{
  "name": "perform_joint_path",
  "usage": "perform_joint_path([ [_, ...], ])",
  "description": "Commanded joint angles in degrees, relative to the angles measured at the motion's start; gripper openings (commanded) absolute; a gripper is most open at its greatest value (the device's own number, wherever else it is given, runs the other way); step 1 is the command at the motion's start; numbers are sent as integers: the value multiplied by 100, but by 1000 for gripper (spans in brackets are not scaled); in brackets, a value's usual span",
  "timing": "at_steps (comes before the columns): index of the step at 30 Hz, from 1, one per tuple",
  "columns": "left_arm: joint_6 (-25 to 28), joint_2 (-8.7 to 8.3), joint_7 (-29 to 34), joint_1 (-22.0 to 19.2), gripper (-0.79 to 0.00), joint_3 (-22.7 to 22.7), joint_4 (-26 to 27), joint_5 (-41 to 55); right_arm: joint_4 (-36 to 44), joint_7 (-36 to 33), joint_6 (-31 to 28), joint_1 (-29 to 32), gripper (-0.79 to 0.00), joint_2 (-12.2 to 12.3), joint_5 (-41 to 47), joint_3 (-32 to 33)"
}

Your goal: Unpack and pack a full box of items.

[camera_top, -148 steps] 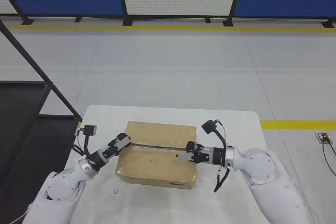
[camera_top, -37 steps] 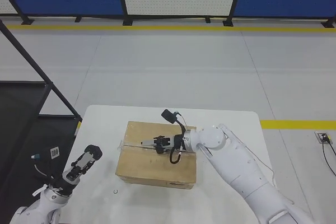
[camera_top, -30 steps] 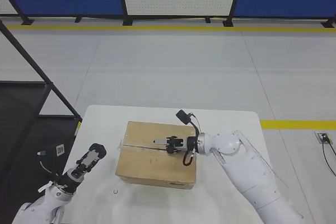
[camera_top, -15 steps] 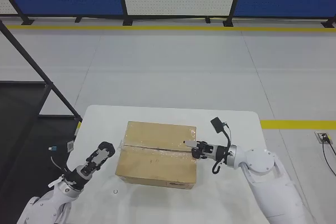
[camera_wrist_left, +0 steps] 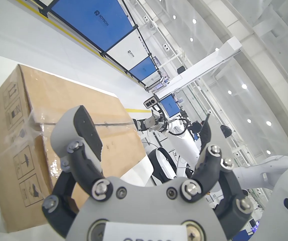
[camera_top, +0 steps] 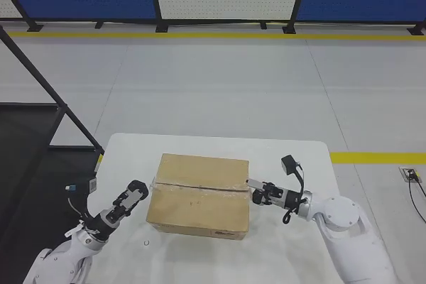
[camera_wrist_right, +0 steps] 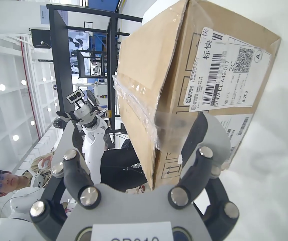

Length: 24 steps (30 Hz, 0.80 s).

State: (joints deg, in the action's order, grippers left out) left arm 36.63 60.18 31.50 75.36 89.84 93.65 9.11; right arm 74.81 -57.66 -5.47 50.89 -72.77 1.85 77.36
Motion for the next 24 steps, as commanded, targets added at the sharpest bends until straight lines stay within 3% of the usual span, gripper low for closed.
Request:
perform_joint_path([
  [1, 4, -1, -9, 8, 0, 12, -34, -9, -130, 17, -32, -91, 0, -10, 26, -101],
  [10, 49, -7, -58, 73, 0, 93, -94, 41, -325, 302, -133, -319, 0, -15, 11, -286],
  [16, 97, -16, -110, 87, 0, 218, -147, 126, 595, 972, -354, 48, 0, 48, -72, -18],
  [20, 129, -24, -125, 126, 0, 301, -168, 170, 1041, 785, -207, 94, 0, 53, -150, -225],
  [24, 181, -27, -151, 205, 0, 363, -191, 214, 755, 482, -31, -258, 0, -1, -72, -656],
])
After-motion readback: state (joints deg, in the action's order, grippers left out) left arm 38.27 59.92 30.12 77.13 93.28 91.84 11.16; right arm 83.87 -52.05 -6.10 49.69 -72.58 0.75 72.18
